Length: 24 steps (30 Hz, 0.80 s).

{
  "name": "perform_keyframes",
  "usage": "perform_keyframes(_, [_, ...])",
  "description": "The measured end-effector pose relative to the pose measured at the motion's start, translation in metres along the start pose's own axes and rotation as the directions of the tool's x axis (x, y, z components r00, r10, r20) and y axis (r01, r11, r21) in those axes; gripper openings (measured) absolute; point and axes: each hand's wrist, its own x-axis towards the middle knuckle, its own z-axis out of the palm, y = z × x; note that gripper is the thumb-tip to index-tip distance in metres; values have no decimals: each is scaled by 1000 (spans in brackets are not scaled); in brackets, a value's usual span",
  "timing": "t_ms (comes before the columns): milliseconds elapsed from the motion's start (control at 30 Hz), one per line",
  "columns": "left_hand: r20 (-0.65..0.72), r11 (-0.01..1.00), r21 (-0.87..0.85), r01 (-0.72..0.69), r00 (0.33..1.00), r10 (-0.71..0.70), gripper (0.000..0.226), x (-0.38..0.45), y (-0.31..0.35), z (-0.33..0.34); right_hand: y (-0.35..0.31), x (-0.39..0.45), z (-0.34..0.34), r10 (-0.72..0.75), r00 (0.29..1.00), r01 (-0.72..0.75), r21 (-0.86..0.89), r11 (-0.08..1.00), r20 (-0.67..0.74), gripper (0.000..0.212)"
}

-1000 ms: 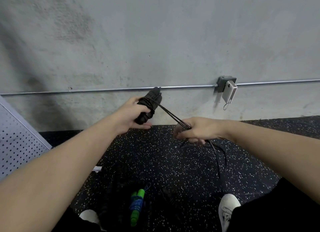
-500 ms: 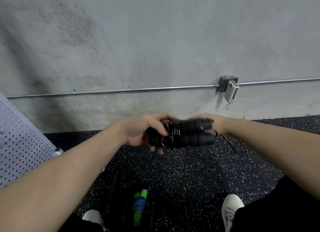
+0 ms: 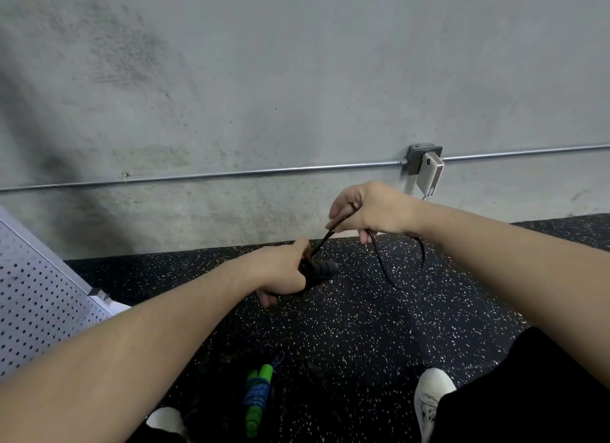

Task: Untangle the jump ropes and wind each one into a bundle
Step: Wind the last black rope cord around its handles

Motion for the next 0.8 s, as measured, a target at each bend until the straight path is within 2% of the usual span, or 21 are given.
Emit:
perform_keyframes(67, [-127,999,-51,4,992,-11,78,4,-4,-3,0,-2,-1,0,1000,0,11,1000,-27,21])
perform_keyframes(100, [-176,992,-127,-2,984,-20,84,5,-7,-7,2,-2,-4,-10,999,9,-19,1000,-53,20])
perform_keyframes(167, [-241,943,-334,-14,968,-71,82,5,-17,-19,5,-7,-10,-28,992,25,-32,999,-120,18])
perform_keyframes(200, [-263,901,-433,-16,959,-109,76,4,-22,-26,6,-10,-13,-31,989,35,23,999,-146,27])
perform_keyframes(267, [-286,788,-615,-26,939,-192,67,6,-35,-36,10,-16,-17,-24,990,47,172,984,-136,51])
perform_keyframes(300, [-287,709,-705,-36,928,-238,66,7,-42,-40,11,-19,-18,-21,992,49,225,973,-126,54])
perform_keyframes(400, [-288,458,-882,-106,892,-348,68,11,-65,-51,16,-25,-23,59,987,9,420,907,-149,44])
perform_keyframes(467, [-311,358,-919,-165,861,-402,65,11,-76,-56,27,-26,-28,168,973,-78,453,888,-160,35])
perform_keyframes(567, [-352,349,-912,-217,850,-391,62,6,-77,-62,39,-32,-27,382,924,-364,320,875,6,29])
perform_keyframes(633, [-357,365,-903,-225,867,-347,58,2,-69,-63,42,-34,-24,485,872,-490,172,855,70,26])
perform_keyframes(700, [-372,393,-888,-240,877,-305,57,0,-59,-62,39,-31,-21,503,864,-503,40,864,1,21])
perform_keyframes(800, [-418,438,-854,-280,871,-258,59,-1,-42,-60,31,-21,-17,350,917,-366,-56,929,-191,19])
